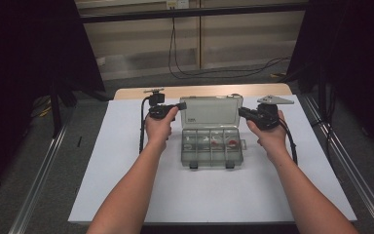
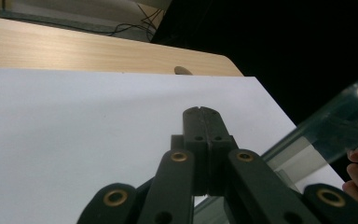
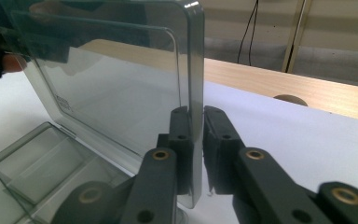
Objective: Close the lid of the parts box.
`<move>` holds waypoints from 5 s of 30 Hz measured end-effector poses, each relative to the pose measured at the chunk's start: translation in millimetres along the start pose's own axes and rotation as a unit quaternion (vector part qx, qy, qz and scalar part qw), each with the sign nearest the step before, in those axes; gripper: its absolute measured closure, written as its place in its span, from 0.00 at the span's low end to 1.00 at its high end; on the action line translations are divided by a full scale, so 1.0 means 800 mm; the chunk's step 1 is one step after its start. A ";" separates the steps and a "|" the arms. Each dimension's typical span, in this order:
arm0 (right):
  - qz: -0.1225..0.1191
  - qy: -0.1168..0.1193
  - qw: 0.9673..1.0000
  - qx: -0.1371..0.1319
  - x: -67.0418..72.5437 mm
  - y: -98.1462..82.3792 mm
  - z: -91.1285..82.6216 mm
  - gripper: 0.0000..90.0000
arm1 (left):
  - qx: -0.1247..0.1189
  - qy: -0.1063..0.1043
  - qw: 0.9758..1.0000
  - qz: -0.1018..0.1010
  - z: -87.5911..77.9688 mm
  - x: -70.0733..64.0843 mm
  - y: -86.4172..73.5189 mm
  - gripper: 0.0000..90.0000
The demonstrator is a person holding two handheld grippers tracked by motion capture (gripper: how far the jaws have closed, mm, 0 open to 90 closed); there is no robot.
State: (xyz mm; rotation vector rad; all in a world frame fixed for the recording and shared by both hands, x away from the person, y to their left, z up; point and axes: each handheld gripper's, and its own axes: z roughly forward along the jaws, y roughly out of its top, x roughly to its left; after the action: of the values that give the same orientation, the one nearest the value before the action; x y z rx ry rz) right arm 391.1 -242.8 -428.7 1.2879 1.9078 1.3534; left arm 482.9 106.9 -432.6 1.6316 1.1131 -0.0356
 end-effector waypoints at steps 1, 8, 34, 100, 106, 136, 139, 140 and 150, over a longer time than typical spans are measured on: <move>0.001 0.003 1.000 -0.002 -0.001 -0.001 -0.002 0.87 | -0.001 0.002 1.000 0.000 0.000 -0.001 0.000 1.00; 0.009 0.027 1.000 -0.010 -0.016 -0.002 -0.025 0.75 | 0.001 0.000 1.000 0.014 -0.003 -0.004 -0.001 1.00; 0.077 -0.001 0.997 0.019 0.001 0.018 -0.016 1.00 | -0.023 -0.020 0.998 0.053 -0.031 -0.030 -0.014 1.00; -0.005 0.029 0.999 -0.030 0.075 -0.065 -0.093 1.00 | -0.025 -0.031 0.988 0.152 -0.106 -0.075 -0.128 1.00; -0.010 0.028 0.999 -0.026 0.079 -0.073 -0.093 1.00 | -0.026 -0.032 0.988 0.146 -0.107 -0.074 -0.140 1.00; -0.011 0.016 1.000 -0.002 0.086 -0.115 -0.088 1.00 | 0.008 0.004 0.988 0.153 -0.105 -0.072 -0.175 1.00; -0.013 0.015 1.000 0.000 0.087 -0.117 -0.087 1.00 | 0.008 0.004 0.988 0.153 -0.105 -0.072 -0.175 1.00; -0.013 0.016 1.000 -0.001 0.087 -0.117 -0.088 1.00 | 0.006 0.008 0.988 0.153 -0.105 -0.072 -0.175 1.00; -0.016 0.014 1.000 0.001 0.089 -0.118 -0.089 1.00 | 0.003 0.006 0.988 0.152 -0.105 -0.072 -0.177 1.00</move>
State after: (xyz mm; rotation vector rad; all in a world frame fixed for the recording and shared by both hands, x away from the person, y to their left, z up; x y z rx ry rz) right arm 263.4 -220.3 -475.8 1.2392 1.9412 1.3613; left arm 314.8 128.9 -474.3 1.7922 0.8622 0.1705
